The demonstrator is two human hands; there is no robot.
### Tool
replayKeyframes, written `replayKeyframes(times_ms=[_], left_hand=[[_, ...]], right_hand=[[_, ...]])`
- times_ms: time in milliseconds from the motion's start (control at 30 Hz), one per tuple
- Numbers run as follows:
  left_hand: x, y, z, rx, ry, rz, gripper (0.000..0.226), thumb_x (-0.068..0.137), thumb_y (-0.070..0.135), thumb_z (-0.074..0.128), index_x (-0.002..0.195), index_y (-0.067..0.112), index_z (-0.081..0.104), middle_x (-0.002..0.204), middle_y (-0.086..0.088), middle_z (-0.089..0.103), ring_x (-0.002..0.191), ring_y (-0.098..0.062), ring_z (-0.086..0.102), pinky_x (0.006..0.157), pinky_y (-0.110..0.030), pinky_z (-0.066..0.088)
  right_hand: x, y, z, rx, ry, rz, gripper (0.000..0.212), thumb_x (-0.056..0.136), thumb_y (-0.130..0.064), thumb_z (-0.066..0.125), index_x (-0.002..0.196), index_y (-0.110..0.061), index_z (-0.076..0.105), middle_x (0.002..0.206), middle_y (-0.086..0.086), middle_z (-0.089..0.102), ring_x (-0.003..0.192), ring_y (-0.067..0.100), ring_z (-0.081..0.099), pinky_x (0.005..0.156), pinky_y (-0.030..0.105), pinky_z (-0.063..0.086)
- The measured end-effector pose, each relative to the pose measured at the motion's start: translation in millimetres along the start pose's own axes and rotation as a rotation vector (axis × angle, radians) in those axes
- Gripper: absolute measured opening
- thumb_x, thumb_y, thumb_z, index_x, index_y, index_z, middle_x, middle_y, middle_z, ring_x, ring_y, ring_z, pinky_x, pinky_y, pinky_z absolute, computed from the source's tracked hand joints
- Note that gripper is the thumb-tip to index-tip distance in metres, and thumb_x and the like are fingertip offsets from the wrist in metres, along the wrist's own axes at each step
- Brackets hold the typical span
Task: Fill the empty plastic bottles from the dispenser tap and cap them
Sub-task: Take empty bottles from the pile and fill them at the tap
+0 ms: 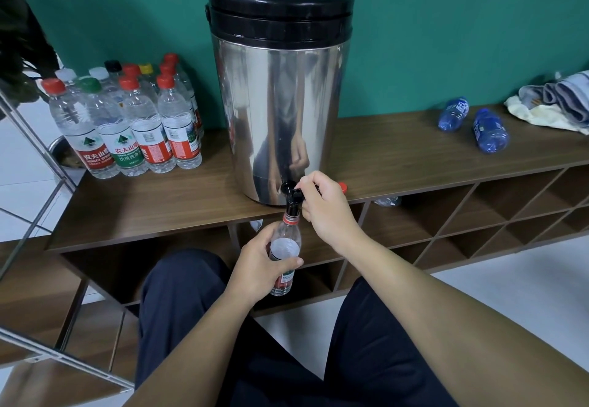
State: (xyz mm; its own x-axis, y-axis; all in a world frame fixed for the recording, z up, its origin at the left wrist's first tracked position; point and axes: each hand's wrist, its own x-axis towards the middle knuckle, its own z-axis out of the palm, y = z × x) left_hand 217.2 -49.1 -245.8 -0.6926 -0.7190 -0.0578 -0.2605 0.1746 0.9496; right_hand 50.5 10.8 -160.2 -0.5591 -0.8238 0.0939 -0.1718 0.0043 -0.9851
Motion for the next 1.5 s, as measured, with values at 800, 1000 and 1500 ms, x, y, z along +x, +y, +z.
replayKeyframes(times_ms=[800,1000,1500], left_hand=[[1.9,-5.5,-0.1,0.090,0.039,0.005,0.066,0.080,0.037,0.100,0.137,0.043,0.066,0.125,0.022,0.077,0.118,-0.004,0.073,0.109,-0.046,0.061],[-0.1,-2.8,0.1,0.071,0.033,-0.003,0.068,0.081,0.034,0.100,0.139,0.044,0.066,0.126,0.024,0.076,0.119,-0.001,0.071,0.110,-0.044,0.060],[-0.9,-4.6,0.0,0.025,0.029,0.019,0.070,0.082,0.028,0.100,0.141,0.044,0.066,0.128,0.024,0.076,0.122,0.002,0.070,0.111,-0.037,0.057]], right_hand=[[-0.9,0.4,0.6,0.040,0.004,0.000,0.029,0.115,-0.031,0.053,0.090,-0.018,0.060,0.060,-0.010,0.042,0.055,0.013,0.037,0.057,0.038,0.032],[-1.9,-0.3,-0.1,0.000,0.013,-0.004,0.029,0.114,-0.034,0.053,0.091,-0.019,0.063,0.060,-0.011,0.044,0.057,0.012,0.040,0.059,0.038,0.034],[-3.4,-3.3,1.3,0.023,0.015,0.011,0.030,0.115,-0.032,0.053,0.087,-0.023,0.060,0.058,-0.015,0.043,0.054,0.008,0.038,0.056,0.032,0.033]])
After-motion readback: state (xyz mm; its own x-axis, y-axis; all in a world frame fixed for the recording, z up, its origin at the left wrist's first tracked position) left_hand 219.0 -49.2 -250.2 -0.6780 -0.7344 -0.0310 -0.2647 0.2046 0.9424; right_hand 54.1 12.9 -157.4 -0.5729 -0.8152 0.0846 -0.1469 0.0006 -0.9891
